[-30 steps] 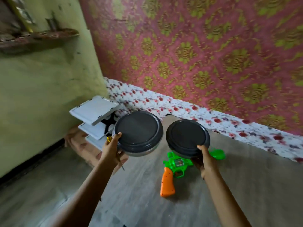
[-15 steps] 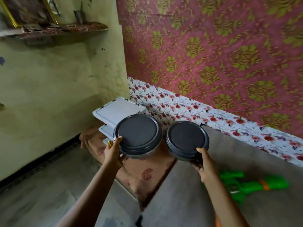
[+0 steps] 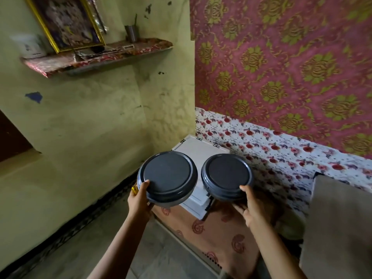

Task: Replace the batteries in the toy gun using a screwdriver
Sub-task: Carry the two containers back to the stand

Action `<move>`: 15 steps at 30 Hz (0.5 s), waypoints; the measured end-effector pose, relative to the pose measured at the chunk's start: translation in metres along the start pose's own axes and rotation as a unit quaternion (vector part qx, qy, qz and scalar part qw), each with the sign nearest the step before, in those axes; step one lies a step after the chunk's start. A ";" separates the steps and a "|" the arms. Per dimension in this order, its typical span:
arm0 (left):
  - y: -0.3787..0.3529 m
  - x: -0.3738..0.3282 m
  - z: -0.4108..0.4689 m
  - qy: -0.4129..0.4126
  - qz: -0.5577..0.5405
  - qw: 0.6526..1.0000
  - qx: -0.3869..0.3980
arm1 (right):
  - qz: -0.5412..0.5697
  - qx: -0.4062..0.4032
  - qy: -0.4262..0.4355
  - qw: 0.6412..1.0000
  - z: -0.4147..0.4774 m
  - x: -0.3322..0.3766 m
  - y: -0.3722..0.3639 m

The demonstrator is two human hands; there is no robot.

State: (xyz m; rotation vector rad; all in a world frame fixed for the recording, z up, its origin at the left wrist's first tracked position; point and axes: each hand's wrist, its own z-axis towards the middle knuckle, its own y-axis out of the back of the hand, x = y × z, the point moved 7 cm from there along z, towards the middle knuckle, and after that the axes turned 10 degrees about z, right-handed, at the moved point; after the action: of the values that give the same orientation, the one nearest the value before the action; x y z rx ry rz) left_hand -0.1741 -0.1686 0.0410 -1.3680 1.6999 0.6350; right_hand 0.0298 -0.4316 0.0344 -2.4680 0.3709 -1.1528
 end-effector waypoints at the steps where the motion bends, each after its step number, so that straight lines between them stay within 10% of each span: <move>1: 0.002 -0.003 0.009 0.001 -0.004 1.000 -0.002 | -0.003 -0.002 0.002 1.000 0.004 -0.005 -0.010; 15: -0.014 -0.042 0.145 0.000 0.036 0.999 -0.020 | -0.009 -0.079 -0.018 0.997 0.126 -0.049 -0.107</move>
State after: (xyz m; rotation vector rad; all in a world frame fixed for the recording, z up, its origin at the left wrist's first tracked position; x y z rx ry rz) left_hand -0.1158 -0.0336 0.0032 -1.3385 1.7510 0.7134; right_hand 0.1045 -0.2876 -0.0241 -2.6287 0.4461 -1.1243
